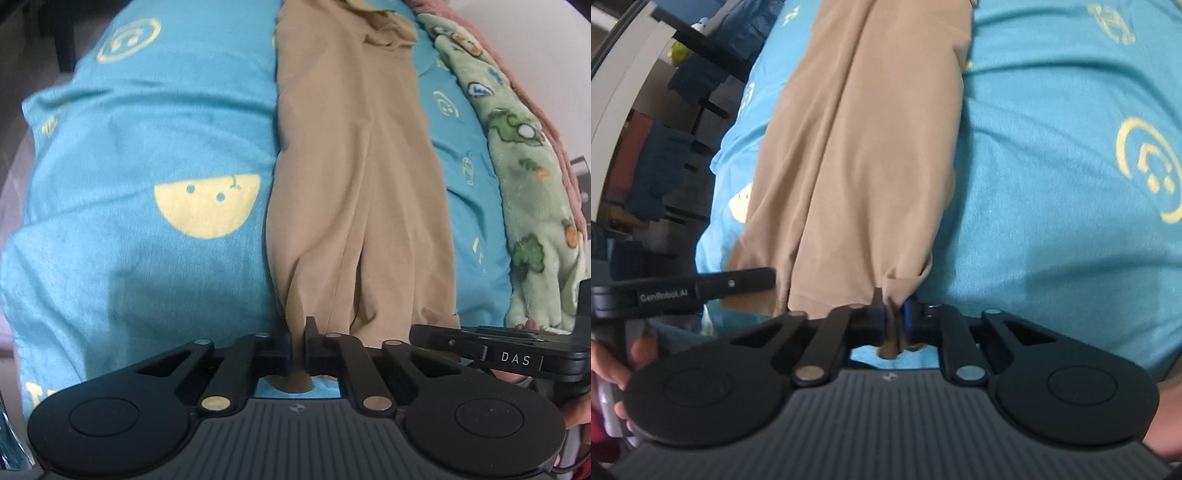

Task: Fold clothes
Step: 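Close both grippers on the hem end of the shirt strip, then lift the hem end with both grippers and fold it over toward the collar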

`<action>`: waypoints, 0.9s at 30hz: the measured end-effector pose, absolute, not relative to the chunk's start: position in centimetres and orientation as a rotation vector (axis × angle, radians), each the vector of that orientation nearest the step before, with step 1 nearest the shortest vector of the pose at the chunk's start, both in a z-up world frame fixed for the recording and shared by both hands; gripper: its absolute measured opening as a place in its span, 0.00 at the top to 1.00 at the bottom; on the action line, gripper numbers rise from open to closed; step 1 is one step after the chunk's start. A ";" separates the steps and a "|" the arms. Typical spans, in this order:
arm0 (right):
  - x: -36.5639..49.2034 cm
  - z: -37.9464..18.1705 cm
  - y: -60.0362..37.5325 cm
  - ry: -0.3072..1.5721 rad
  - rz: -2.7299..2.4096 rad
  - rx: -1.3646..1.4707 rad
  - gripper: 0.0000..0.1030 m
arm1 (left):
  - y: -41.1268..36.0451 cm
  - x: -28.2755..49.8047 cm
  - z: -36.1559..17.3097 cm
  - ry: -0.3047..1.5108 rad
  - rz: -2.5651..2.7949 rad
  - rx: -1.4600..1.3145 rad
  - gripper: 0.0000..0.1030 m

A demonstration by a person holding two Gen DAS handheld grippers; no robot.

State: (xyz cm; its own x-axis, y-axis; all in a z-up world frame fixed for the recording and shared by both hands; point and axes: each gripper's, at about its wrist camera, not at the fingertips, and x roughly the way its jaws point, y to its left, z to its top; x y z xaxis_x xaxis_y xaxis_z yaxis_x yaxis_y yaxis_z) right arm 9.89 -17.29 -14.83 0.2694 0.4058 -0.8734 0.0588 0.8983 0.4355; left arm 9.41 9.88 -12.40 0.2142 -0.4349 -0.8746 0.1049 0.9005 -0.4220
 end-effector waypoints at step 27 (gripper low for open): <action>-5.3 -3.4 -27.1 0.797 0.277 0.763 0.91 | 13.5 -2.2 0.3 0.932 -0.411 -0.683 0.97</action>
